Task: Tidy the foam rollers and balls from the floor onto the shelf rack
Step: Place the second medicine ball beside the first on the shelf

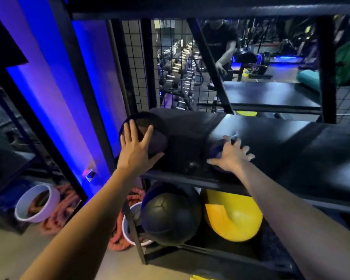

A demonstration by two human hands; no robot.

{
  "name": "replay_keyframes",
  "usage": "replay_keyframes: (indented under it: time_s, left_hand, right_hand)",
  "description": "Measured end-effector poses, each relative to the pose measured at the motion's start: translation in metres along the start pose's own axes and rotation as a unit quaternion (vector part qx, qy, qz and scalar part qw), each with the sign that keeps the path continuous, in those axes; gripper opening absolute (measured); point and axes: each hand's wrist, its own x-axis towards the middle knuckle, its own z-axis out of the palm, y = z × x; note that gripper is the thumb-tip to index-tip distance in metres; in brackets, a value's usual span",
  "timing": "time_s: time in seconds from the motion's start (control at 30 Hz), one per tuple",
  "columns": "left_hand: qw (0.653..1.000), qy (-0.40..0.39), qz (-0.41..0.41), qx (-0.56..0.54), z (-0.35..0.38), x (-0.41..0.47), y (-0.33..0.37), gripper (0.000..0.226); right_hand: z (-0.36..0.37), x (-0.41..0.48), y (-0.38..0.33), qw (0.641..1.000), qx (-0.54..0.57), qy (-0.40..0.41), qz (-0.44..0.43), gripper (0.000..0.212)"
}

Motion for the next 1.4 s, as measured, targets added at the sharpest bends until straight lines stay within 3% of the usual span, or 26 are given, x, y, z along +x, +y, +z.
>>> replay_keyframes:
  time_s: [0.13, 0.23, 0.4, 0.5, 0.67, 0.9, 1.03, 1.13, 1.4]
  left_hand:
    - [0.977, 0.033, 0.134, -0.159, 0.007, 0.007, -0.009, 0.060]
    - [0.965, 0.021, 0.155, -0.212, 0.004, 0.029, -0.012, 0.060]
    - [0.956, -0.013, -0.047, -0.291, 0.002, 0.060, -0.010, 0.098]
    - [0.946, 0.000, -0.046, -0.320, 0.006, 0.061, -0.016, 0.108]
    - [0.949, -0.014, -0.029, -0.314, 0.005, 0.054, -0.011, 0.095]
    - [0.937, -0.055, -0.044, -0.341, -0.005, 0.069, -0.046, 0.071]
    - [0.939, -0.066, -0.061, -0.331, -0.008, 0.071, -0.053, 0.052]
    - [0.927, -0.059, -0.067, -0.365, -0.006, 0.069, -0.051, 0.048]
    - [0.911, -0.050, -0.141, -0.385, -0.001, 0.056, -0.057, 0.038]
  right_hand:
    - [0.009, 0.003, -0.003, 1.000, -0.009, 0.019, -0.010, 0.129]
    - [0.010, 0.003, -0.001, 0.999, -0.020, 0.025, -0.008, 0.131]
    - [0.014, 0.002, 0.007, 0.999, -0.009, 0.039, -0.018, 0.128]
    - [0.016, 0.002, 0.005, 0.998, -0.023, 0.050, -0.024, 0.123]
    - [0.010, -0.002, -0.002, 0.996, -0.047, 0.061, -0.034, 0.119]
    - [0.018, -0.009, -0.051, 0.993, 0.075, 0.016, -0.093, 0.119]
    - [0.031, -0.006, -0.097, 0.987, -0.036, -0.002, -0.159, 0.121]
    - [0.027, 0.003, -0.110, 0.985, -0.074, -0.029, -0.155, 0.122]
    - [0.038, -0.004, -0.077, 0.985, 0.049, 0.018, -0.161, 0.116]
